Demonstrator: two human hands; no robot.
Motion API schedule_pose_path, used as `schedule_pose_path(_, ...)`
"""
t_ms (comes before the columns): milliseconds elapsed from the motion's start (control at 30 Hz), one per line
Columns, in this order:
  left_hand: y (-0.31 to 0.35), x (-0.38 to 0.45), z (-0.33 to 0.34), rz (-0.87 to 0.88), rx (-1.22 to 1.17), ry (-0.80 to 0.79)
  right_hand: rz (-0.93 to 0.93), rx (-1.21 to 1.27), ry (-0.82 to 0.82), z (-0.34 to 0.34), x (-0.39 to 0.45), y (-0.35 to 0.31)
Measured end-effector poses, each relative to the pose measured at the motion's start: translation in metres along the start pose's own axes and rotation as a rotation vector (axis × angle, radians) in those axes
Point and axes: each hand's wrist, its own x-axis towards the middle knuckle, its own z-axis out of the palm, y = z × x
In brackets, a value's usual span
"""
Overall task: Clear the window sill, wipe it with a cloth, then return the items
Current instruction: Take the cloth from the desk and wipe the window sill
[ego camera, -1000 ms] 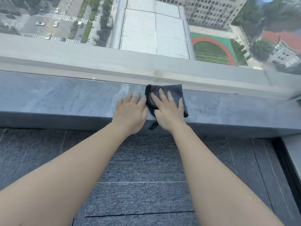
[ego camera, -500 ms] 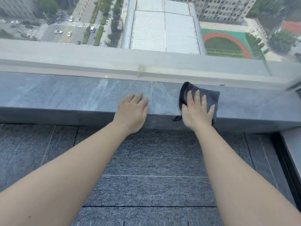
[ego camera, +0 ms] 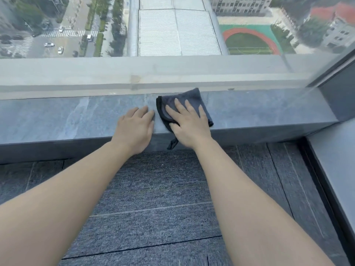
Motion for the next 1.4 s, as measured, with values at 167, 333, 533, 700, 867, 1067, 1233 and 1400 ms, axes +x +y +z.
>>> schedule_pose_path(167, 0.033, 0.019, 0.007, 0.080, -0.009, -0.003, 0.188, -0.011, 0.053, -0.007, -0.015, 0.045)
schedule_pose_path(333, 0.066, 0.037, 0.014, 0.120, 0.008, -0.022, 0.372, -0.014, 0.090, -0.017, -0.025, 0.095)
schedule_pose_path(533, 0.084, 0.046, 0.016, 0.107, 0.011, -0.011, 0.508, 0.024, 0.079, -0.032, -0.008, 0.113)
schedule_pose_path(700, 0.094, 0.051, 0.017, 0.109, 0.000, -0.011, 0.226, -0.005, 0.074, -0.030, -0.003, 0.098)
schedule_pose_path(867, 0.113, 0.054, 0.020, 0.125, -0.005, 0.008, 0.122, 0.033, 0.090, -0.029, -0.022, 0.120)
schedule_pose_path(1067, 0.144, 0.055, 0.021, 0.192, 0.014, -0.027, 0.342, 0.028, 0.104, -0.037, -0.045, 0.167)
schedule_pose_path(1233, 0.166, 0.060, 0.020, 0.230, 0.047, -0.095, 0.554, 0.063, 0.094, -0.052, -0.048, 0.206)
schedule_pose_path(1400, 0.187, 0.075, 0.021, 0.255, 0.039, -0.113, 0.523, 0.074, 0.081, -0.060, -0.024, 0.198)
